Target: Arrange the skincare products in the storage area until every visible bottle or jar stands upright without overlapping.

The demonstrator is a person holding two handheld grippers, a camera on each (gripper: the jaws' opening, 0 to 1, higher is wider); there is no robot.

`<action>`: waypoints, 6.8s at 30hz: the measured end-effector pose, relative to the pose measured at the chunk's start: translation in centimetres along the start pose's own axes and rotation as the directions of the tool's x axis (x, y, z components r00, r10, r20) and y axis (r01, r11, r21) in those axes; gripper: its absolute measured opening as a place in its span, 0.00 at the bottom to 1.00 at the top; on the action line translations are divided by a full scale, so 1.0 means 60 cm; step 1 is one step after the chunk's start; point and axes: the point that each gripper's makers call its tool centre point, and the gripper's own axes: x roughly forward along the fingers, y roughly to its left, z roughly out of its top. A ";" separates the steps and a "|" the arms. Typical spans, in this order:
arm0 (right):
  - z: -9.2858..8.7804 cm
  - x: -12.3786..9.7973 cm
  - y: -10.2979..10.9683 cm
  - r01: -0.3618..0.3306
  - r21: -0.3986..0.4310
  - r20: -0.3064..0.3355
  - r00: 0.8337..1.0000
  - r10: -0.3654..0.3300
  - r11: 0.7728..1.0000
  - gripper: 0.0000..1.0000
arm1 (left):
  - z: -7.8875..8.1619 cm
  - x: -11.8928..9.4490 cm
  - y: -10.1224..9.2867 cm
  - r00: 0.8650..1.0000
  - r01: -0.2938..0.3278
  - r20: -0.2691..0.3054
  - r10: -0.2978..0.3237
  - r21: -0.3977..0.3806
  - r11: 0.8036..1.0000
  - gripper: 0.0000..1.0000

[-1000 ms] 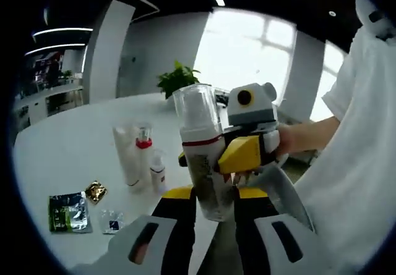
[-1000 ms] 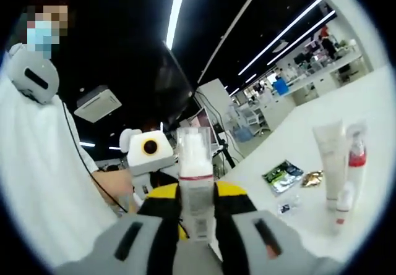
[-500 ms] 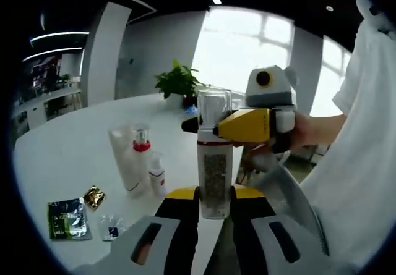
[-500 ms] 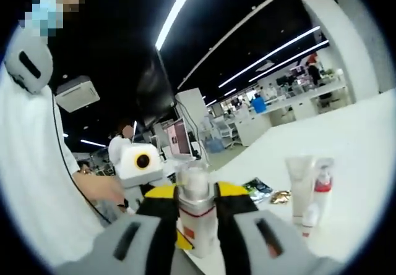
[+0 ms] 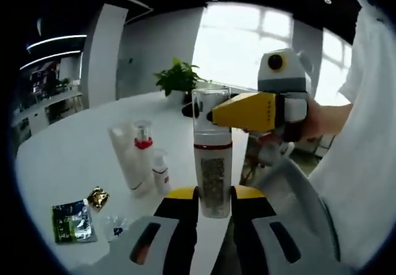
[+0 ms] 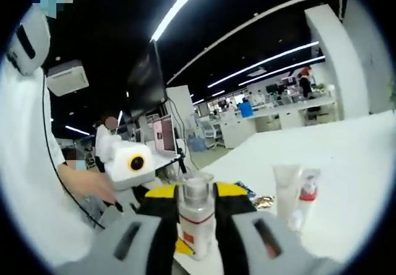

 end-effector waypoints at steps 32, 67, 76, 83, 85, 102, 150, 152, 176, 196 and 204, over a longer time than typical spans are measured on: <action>-0.071 0.010 -0.007 0.092 -0.210 -0.156 0.980 -0.126 0.973 0.21 | -0.025 0.021 0.032 0.993 -0.035 -0.107 0.051 0.144 0.989 0.17; -0.221 0.032 -0.089 0.157 -0.193 -0.354 0.909 -0.218 0.969 0.22 | -0.156 0.102 0.089 0.955 0.044 -0.296 -0.003 0.133 0.990 0.17; -0.233 0.037 -0.095 0.154 -0.201 -0.368 0.904 -0.220 0.968 0.22 | -0.167 0.107 0.097 0.952 0.047 -0.305 -0.003 0.136 0.990 0.17; -0.241 0.037 -0.097 0.156 -0.200 -0.373 0.901 -0.222 0.967 0.22 | -0.176 0.111 0.099 0.949 0.052 -0.314 -0.006 0.139 0.989 0.17; -0.240 0.037 -0.098 0.160 -0.200 -0.369 0.902 -0.225 0.967 0.22 | -0.175 0.112 0.100 0.950 0.054 -0.312 -0.008 0.138 0.989 0.17; -0.208 0.019 -0.127 0.240 -0.081 -0.271 0.929 -0.254 0.967 0.31 | -0.163 0.128 0.121 0.958 0.054 -0.285 -0.011 0.142 0.988 0.17; -0.204 -0.032 -0.167 0.338 -0.056 -0.280 0.898 -0.340 0.939 0.70 | -0.112 0.213 0.202 0.967 0.077 -0.253 -0.029 0.181 0.980 0.17; -0.207 -0.029 -0.166 0.333 -0.059 -0.285 0.898 -0.335 0.941 0.71 | -0.112 0.214 0.204 0.967 0.077 -0.251 -0.030 0.180 0.981 0.17; -0.200 -0.035 -0.167 0.340 -0.072 -0.290 0.892 -0.346 0.938 0.79 | -0.126 0.182 0.198 0.965 0.049 -0.263 -0.017 0.116 0.992 0.25; -0.176 -0.063 -0.174 0.371 -0.083 -0.270 0.885 -0.379 0.925 0.81 | -0.089 0.175 0.202 0.982 -0.052 -0.177 0.072 0.112 0.992 0.17; -0.174 -0.071 -0.186 0.397 -0.081 -0.264 0.876 -0.404 0.914 0.81 | -0.091 0.182 0.202 0.982 -0.022 -0.182 0.045 0.125 0.992 0.16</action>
